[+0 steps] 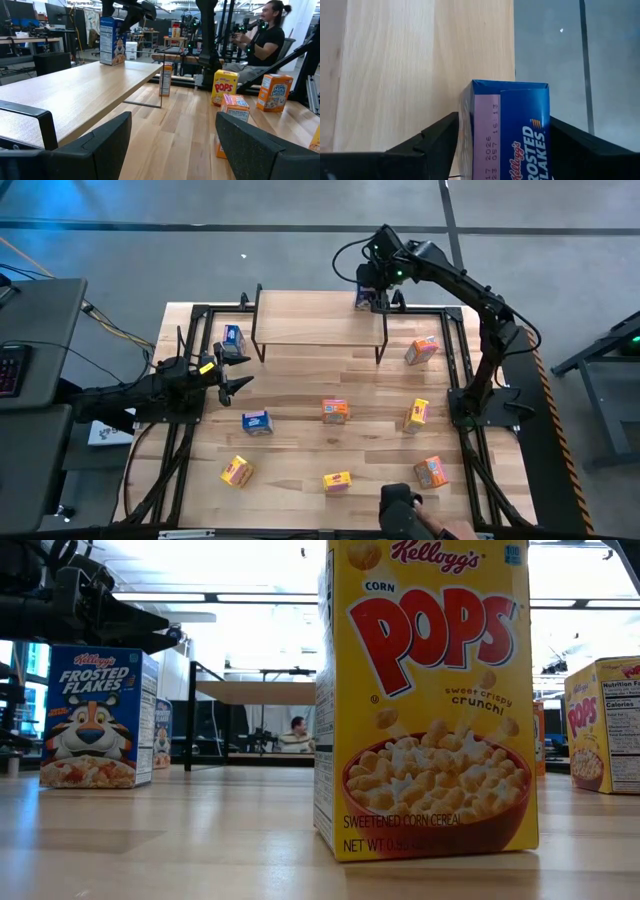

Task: Stack cereal on shelf
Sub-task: Put the right blue cereal box on the shelf, then put the middle orange cereal box on the shelf

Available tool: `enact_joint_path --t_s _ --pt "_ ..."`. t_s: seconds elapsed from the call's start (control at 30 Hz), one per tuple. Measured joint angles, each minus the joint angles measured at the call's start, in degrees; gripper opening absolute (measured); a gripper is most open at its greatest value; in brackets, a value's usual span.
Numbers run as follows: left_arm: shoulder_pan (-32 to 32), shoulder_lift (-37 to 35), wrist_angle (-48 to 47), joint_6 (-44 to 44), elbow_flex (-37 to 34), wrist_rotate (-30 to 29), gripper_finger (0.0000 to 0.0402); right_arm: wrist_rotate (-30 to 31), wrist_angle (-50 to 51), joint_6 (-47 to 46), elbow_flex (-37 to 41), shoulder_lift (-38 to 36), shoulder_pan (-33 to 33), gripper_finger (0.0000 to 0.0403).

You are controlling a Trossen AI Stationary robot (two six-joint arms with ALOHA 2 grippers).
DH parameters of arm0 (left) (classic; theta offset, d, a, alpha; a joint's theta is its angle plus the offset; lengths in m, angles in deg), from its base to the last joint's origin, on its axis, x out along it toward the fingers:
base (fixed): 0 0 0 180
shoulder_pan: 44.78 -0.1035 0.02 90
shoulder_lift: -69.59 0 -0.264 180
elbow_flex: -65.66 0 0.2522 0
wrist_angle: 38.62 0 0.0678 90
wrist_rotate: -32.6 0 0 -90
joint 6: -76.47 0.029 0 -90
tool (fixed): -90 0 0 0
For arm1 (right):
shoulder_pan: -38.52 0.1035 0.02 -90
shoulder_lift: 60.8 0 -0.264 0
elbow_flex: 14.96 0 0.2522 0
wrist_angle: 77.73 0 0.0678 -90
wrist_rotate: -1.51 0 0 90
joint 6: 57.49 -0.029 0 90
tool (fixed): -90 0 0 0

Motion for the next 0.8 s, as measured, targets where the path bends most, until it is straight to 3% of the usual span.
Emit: enact_joint_path --t_s 0.3,0.8 --pt "0.01 0.00 0.01 0.00 0.01 0.00 0.0281 1.13 -0.95 0.66 -0.12 -0.04 0.00 0.0252" --pt "0.01 0.00 0.01 0.00 0.00 0.00 0.0281 3.31 1.93 -0.30 -7.91 -0.20 0.02 0.0252"
